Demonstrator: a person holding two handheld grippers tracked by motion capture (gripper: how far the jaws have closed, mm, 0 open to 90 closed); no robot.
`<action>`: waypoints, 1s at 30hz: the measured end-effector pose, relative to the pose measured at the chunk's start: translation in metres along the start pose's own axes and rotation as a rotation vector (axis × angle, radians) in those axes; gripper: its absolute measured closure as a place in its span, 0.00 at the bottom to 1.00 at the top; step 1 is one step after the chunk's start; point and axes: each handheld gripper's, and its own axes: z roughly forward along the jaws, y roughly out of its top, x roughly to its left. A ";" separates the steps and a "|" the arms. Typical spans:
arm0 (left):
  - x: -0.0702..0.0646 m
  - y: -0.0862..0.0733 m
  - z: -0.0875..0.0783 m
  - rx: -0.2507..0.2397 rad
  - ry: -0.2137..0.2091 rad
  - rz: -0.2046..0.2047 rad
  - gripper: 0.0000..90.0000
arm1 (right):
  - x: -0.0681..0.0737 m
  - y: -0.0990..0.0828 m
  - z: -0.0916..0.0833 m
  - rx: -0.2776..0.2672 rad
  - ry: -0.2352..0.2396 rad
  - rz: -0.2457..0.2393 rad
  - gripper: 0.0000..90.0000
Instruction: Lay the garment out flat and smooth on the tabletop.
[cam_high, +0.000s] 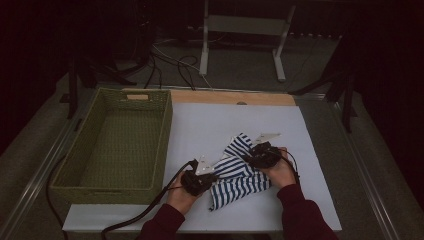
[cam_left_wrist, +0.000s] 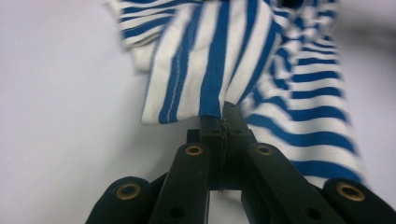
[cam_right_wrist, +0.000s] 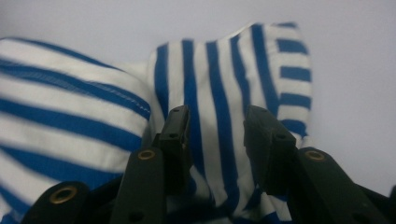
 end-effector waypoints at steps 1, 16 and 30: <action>0.002 0.000 -0.001 0.001 0.013 -0.009 1.00 | 0.001 -0.001 0.001 0.005 0.000 -0.005 0.66; 0.026 0.006 -0.005 -0.004 0.206 -0.112 1.00 | 0.025 0.005 0.018 0.046 0.043 -0.064 0.52; 0.021 -0.001 -0.009 -0.030 0.184 -0.124 0.89 | 0.018 0.002 0.015 0.028 -0.029 0.013 0.97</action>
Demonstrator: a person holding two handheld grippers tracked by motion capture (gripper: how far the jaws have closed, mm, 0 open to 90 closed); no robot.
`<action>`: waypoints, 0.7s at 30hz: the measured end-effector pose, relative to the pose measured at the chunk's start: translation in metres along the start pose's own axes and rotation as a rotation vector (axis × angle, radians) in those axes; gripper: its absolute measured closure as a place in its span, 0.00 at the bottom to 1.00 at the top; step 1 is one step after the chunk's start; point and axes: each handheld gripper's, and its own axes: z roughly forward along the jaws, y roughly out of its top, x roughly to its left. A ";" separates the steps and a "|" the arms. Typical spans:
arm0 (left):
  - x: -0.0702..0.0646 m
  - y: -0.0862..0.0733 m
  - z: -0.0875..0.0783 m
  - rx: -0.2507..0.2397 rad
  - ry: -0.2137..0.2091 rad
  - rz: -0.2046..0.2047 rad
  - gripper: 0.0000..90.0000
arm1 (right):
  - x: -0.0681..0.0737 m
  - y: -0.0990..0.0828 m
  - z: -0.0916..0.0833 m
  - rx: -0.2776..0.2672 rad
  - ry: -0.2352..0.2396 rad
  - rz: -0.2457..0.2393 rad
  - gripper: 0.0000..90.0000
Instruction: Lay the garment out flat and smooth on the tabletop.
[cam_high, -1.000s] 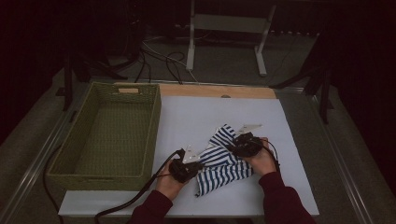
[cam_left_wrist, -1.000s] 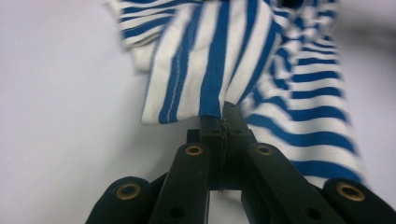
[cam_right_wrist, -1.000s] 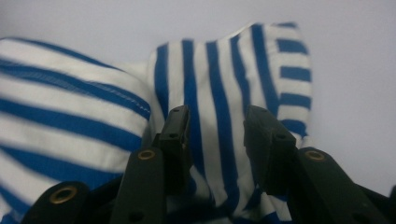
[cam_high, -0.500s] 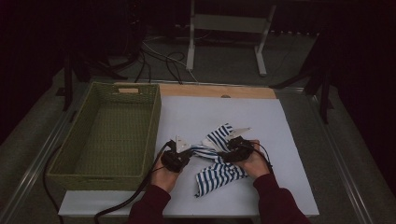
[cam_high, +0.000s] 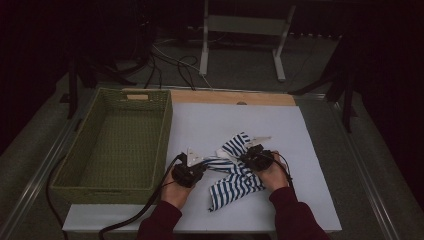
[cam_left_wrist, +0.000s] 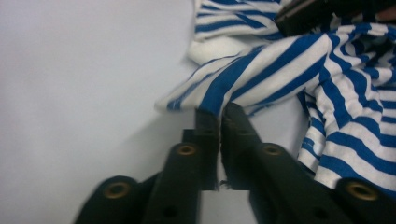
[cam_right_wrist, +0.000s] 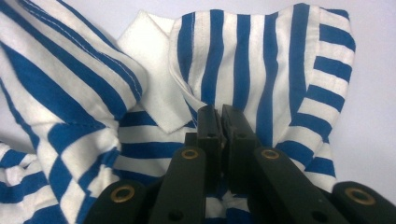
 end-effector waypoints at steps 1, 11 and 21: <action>0.001 0.001 -0.006 -0.031 -0.009 -0.013 0.89 | -0.001 -0.001 0.000 -0.006 0.010 0.016 0.97; -0.007 0.020 -0.013 -0.110 -0.060 -0.011 0.60 | -0.003 -0.004 -0.002 -0.032 0.075 0.081 0.97; -0.038 0.038 0.018 -0.071 -0.139 0.079 0.57 | -0.003 -0.004 -0.003 -0.040 0.105 0.103 0.97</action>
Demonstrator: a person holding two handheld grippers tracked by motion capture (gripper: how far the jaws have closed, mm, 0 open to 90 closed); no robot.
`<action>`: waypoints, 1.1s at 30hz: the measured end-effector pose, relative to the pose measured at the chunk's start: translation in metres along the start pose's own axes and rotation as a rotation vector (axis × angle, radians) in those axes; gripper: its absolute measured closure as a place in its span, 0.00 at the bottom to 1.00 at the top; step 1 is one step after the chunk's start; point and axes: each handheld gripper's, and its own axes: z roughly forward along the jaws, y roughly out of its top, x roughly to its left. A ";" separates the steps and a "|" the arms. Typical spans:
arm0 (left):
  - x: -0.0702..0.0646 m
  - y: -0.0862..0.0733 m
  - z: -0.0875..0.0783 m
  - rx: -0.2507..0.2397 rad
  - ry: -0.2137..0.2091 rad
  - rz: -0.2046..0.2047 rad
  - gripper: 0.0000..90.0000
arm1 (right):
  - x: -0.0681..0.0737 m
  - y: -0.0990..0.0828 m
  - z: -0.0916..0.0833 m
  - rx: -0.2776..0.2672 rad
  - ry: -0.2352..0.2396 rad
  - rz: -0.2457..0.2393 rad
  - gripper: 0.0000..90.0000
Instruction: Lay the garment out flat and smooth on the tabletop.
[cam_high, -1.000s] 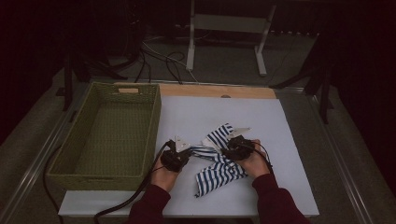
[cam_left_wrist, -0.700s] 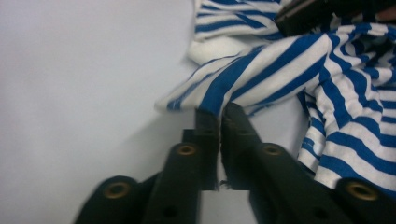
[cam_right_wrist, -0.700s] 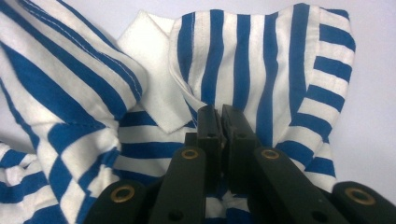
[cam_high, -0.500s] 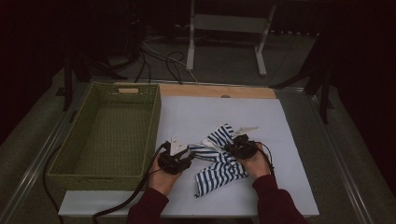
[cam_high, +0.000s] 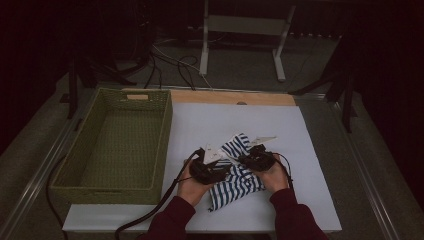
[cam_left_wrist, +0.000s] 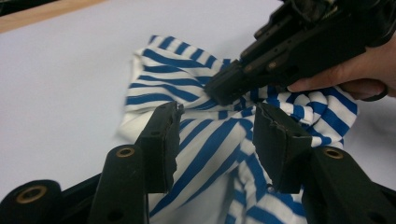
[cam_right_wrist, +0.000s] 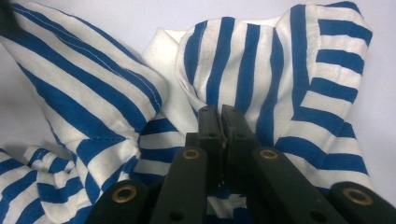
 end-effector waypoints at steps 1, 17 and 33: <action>-0.001 0.000 0.004 0.008 -0.005 0.000 0.57 | 0.000 0.000 0.000 -0.001 0.002 0.001 0.97; -0.010 -0.010 0.036 0.118 -0.037 0.006 0.87 | 0.002 0.002 -0.001 -0.013 0.032 0.014 0.98; 0.010 -0.015 0.009 0.095 0.030 0.001 0.96 | -0.023 0.005 -0.038 -0.141 -0.097 0.080 0.98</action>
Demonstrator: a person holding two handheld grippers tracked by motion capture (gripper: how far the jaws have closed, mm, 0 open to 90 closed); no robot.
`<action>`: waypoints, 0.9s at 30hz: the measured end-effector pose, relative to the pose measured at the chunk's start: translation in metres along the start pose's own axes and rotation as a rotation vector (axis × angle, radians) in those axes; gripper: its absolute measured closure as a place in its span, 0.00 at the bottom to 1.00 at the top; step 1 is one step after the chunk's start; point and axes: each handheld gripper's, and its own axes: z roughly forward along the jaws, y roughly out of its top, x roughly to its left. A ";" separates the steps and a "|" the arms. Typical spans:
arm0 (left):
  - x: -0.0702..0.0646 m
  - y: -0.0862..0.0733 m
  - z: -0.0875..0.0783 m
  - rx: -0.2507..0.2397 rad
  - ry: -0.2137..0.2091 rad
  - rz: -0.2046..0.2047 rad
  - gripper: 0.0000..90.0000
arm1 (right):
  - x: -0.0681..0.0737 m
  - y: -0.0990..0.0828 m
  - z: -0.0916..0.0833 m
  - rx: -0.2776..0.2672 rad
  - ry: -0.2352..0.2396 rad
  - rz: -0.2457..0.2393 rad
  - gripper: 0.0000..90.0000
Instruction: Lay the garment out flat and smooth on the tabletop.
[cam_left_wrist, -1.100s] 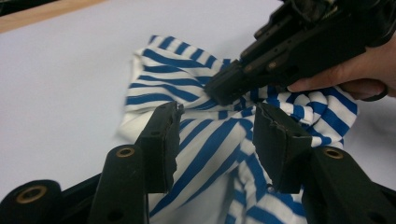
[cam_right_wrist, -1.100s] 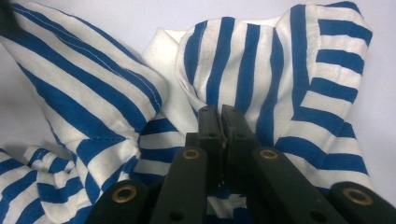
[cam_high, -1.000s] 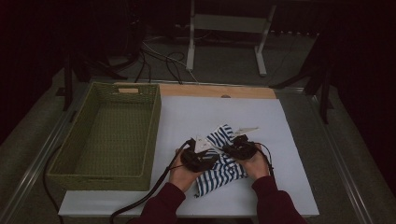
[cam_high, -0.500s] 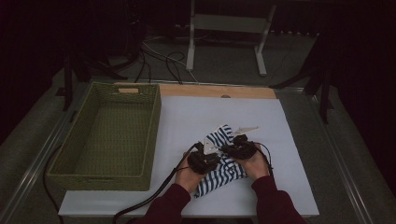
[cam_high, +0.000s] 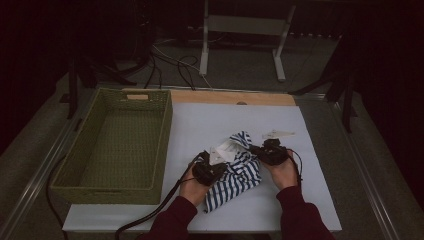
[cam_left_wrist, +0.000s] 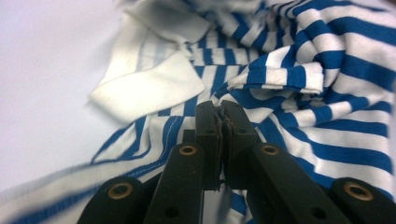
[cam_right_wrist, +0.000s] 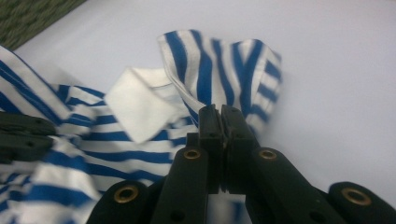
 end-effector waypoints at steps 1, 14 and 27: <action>0.003 -0.001 -0.002 -0.006 0.007 -0.007 0.96 | -0.003 0.001 -0.003 -0.012 -0.010 0.009 0.98; 0.032 -0.006 -0.023 -0.034 0.093 -0.058 0.97 | -0.032 0.001 -0.031 -0.065 -0.126 0.067 0.99; 0.032 0.001 -0.019 -0.046 0.114 -0.077 0.97 | -0.039 -0.008 -0.026 -0.041 -0.190 0.083 0.99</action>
